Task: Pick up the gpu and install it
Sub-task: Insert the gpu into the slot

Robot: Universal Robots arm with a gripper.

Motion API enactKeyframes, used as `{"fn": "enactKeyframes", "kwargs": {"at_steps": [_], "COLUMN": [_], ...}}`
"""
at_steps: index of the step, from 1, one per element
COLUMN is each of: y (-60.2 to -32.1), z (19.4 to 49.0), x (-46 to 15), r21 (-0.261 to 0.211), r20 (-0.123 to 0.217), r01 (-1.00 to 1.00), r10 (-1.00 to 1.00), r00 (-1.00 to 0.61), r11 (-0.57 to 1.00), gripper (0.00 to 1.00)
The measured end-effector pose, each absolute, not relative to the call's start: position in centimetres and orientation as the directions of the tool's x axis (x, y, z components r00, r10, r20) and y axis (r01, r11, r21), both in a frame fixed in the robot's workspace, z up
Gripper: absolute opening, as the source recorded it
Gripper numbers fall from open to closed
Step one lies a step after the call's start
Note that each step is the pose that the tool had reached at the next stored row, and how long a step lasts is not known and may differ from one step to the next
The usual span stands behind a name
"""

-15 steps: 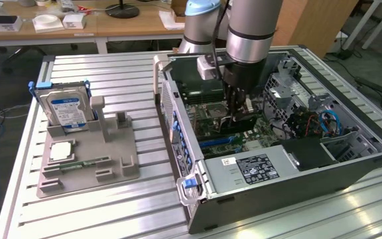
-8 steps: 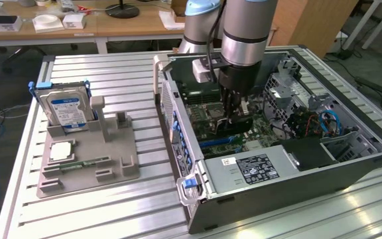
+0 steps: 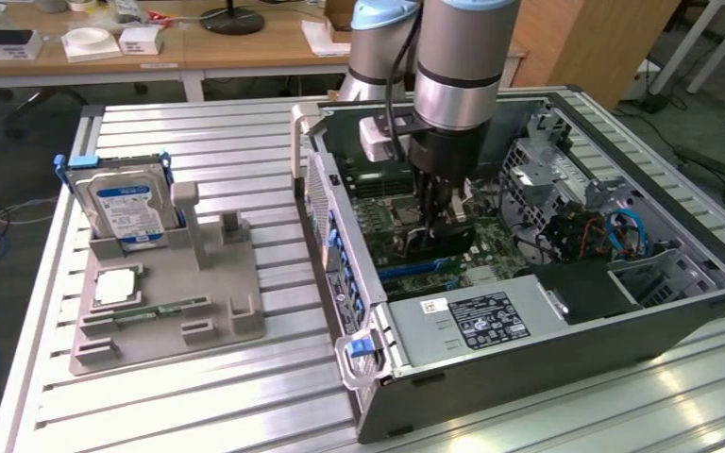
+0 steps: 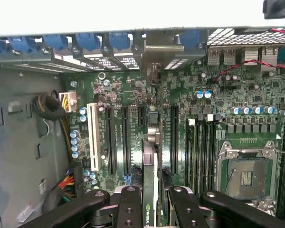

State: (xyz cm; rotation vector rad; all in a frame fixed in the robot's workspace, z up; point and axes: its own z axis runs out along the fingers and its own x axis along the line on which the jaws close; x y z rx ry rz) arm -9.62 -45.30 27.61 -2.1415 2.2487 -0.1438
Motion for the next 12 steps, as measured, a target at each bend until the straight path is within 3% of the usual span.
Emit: {"fn": "enactKeyframes", "kwargs": {"at_steps": [12], "y": [-45.26], "z": [26.68], "x": [-9.9], "r21": [-0.09], "r20": [0.04], "r01": [-0.995], "r10": [-0.998], "r00": [-0.051], "r11": [0.047], "gripper": [0.26]}}
